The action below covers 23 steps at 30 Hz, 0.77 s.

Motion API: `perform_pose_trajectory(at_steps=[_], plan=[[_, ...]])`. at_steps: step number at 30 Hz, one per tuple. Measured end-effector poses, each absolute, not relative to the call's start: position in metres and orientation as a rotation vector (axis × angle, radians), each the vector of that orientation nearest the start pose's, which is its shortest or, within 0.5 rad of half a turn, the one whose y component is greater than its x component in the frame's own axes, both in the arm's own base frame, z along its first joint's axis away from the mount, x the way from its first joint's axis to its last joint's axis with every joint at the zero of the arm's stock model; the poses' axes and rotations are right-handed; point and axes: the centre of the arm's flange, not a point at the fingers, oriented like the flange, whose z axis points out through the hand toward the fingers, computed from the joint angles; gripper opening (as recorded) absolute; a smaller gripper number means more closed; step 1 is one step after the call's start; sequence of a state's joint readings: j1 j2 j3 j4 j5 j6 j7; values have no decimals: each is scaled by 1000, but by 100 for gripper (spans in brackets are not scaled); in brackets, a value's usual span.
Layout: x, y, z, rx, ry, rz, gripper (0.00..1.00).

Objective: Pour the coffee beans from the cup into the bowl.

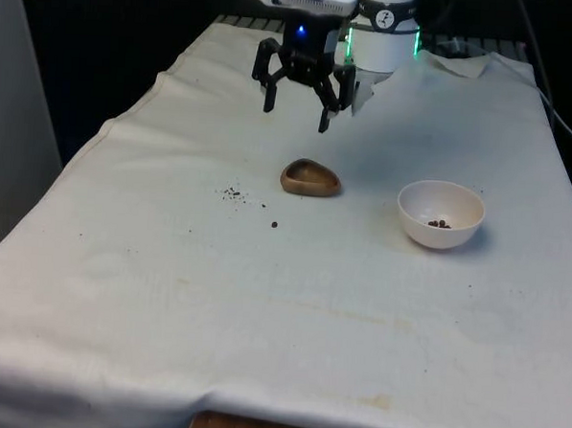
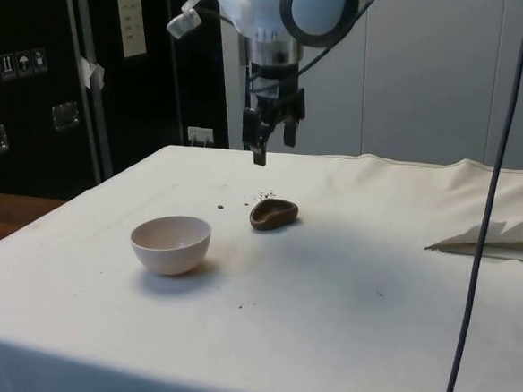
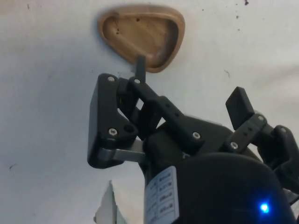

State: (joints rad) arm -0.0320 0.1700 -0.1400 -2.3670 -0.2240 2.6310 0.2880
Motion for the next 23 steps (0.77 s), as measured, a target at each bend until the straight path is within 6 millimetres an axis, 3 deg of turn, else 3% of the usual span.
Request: perform_pose_trajectory(at_steps=[13,23], plan=[[512,-84,310,-3245,447,-200,100],[511,-84,329,-3246,455,-202,100]])
